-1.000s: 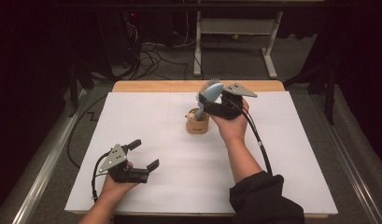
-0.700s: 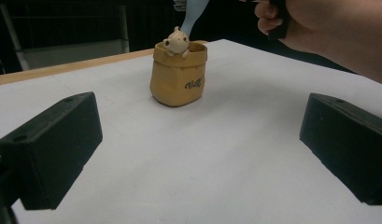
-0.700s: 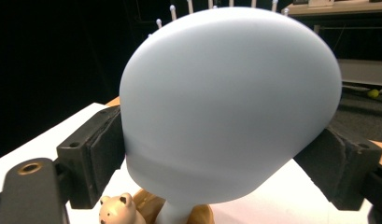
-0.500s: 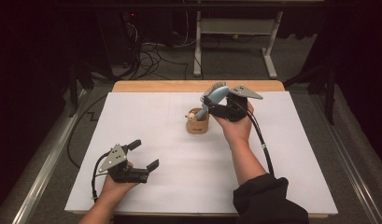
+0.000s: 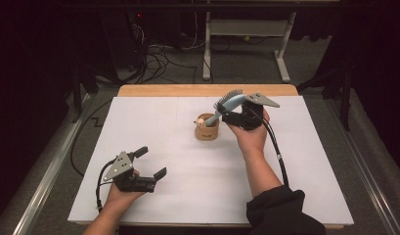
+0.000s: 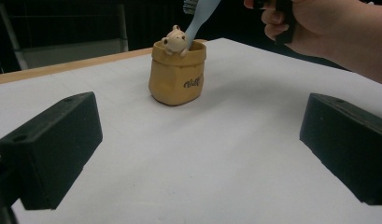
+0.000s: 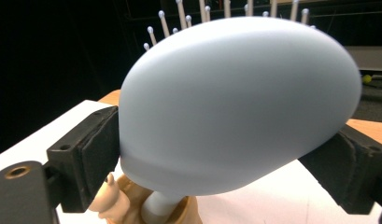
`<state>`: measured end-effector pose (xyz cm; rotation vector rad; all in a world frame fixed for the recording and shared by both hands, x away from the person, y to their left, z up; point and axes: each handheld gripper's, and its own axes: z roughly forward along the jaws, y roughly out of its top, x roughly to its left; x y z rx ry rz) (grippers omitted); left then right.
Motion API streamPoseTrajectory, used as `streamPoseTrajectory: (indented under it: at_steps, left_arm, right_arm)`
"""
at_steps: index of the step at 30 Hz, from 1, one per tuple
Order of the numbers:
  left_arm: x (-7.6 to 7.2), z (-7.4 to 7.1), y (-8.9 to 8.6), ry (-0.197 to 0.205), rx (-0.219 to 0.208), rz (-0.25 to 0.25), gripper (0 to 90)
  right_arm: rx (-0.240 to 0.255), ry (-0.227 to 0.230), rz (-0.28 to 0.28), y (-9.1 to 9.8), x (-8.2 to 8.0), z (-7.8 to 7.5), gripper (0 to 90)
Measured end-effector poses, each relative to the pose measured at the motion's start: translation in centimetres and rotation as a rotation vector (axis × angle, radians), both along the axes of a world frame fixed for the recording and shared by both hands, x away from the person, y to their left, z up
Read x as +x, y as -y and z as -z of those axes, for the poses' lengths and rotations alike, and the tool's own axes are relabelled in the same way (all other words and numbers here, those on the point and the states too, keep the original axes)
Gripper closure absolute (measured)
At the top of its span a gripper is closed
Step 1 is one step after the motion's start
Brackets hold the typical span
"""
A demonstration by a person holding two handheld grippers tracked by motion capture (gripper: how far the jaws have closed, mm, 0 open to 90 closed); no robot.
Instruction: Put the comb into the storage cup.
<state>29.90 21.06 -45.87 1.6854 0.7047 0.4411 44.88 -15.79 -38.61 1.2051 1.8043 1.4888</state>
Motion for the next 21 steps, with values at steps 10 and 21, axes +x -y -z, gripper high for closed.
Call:
streamPoseTrajectory:
  at_steps: [10,21]
  left_arm:
    - [0.05,0.06,-0.13,-0.003,0.003,-0.006,0.0]
    - [0.00,0.10,-0.21,-0.006,0.003,-0.010,0.0]
  right_arm:
    - [-0.018,-0.005,0.013,0.18,-0.12,0.14,8.2]
    - [-0.027,-0.010,0.016,0.36,-0.23,0.19,4.8]
